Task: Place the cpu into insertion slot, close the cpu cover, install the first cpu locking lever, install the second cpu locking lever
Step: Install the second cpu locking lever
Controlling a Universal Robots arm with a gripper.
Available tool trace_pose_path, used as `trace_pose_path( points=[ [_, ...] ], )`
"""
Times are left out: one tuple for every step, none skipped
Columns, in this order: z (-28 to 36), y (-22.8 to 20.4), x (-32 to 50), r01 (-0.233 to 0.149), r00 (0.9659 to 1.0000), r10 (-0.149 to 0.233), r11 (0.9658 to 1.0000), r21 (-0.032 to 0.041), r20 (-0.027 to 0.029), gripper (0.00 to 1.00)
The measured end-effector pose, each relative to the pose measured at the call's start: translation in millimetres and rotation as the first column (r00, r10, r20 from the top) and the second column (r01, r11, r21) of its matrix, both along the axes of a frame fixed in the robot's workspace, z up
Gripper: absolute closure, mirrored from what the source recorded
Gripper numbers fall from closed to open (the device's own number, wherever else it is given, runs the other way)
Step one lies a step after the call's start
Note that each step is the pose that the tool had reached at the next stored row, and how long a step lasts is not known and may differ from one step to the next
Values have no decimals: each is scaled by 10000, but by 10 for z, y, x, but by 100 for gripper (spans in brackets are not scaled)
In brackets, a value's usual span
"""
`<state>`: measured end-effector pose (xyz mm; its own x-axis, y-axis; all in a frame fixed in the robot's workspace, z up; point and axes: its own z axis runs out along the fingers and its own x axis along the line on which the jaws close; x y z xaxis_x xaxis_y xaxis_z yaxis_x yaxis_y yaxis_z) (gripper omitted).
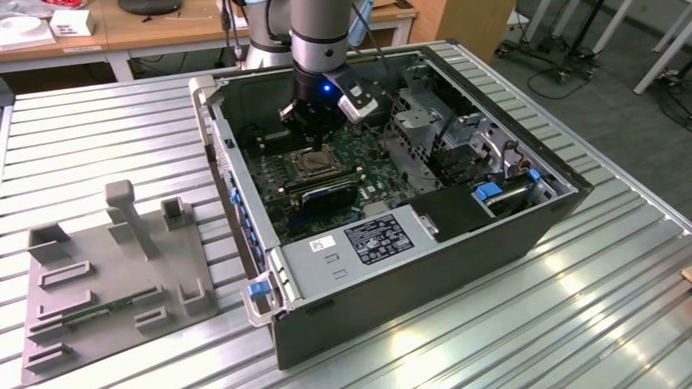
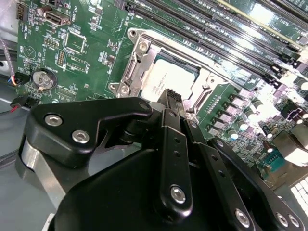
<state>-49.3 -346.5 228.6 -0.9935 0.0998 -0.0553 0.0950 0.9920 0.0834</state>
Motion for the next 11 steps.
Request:
trace_pose_path(
  points=[
    [0,0,0,0,10000,0,10000,2,1,90],
    [0,0,0,0,10000,0,10000,3,2,90],
    [14,0,0,0,10000,0,10000,-1,-1,90],
    [27,0,0,0,10000,0,10000,0,0,90],
    [27,0,0,0,10000,0,10000,-1,0,90],
    [27,0,0,0,10000,0,10000,-1,0,90],
    [28,0,0,0,10000,0,10000,0,0,90],
    [28,0,0,1,10000,-1,10000,-1,-1,90],
    [29,0,0,0,10000,0,10000,0,0,90],
    [29,0,0,0,10000,0,10000,-1,-1,90],
    [30,0,0,0,10000,0,10000,0,0,90]
  ],
)
